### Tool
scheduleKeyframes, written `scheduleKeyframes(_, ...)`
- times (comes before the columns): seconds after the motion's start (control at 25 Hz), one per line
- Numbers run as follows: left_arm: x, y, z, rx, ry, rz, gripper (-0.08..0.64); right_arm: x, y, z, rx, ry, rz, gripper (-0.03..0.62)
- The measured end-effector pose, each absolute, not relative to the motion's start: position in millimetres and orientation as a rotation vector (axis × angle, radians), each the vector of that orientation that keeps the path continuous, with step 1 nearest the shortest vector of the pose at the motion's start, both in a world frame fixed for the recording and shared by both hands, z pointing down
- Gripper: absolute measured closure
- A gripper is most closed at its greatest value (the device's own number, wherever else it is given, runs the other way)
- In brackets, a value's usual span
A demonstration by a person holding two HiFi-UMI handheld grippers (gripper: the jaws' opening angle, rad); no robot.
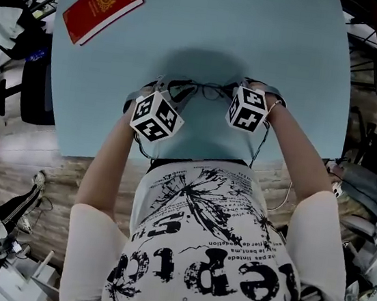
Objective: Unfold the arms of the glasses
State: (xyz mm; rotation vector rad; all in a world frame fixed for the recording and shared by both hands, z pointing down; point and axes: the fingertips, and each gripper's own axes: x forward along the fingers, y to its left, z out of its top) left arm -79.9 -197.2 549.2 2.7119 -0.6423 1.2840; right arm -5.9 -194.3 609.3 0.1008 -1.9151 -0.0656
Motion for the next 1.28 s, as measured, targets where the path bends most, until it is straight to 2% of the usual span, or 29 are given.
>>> scheduleKeyframes(0.04, -73.8, -198.0, 552.6, 2.730, -0.580, 1.343, 0.450, -5.2, -193.9, 609.2, 0.101, -1.917, -0.061, 0.565)
scheduleKeyframes(0.16, -56.4, -199.0, 563.9, 2.765, -0.406, 1.481, 0.439, -2.9, -194.7, 608.7, 0.103, -1.920, -0.057, 0.566)
scheduleKeyframes(0.36, -37.8, -196.2, 582.8, 2.772, -0.210, 1.628, 0.442, 0.4, -196.3, 607.0, 0.103, -1.926, -0.063, 0.566)
scheduleKeyframes(0.52, -28.6, -196.8, 591.5, 2.788, -0.165, 1.692, 0.493, 4.4, -195.9, 608.1, 0.097, -1.926, -0.054, 0.566)
scheduleKeyframes(0.72, -21.9, -195.4, 593.5, 2.837, -0.170, 1.715, 0.523, 9.0, -192.7, 609.0, 0.066, -1.919, -0.034, 0.566)
scheduleKeyframes(1.28, -18.9, -191.1, 581.7, 2.878, -0.068, 1.525, 0.529, 15.9, -193.0, 613.0, 0.002, -1.848, -0.078, 0.566)
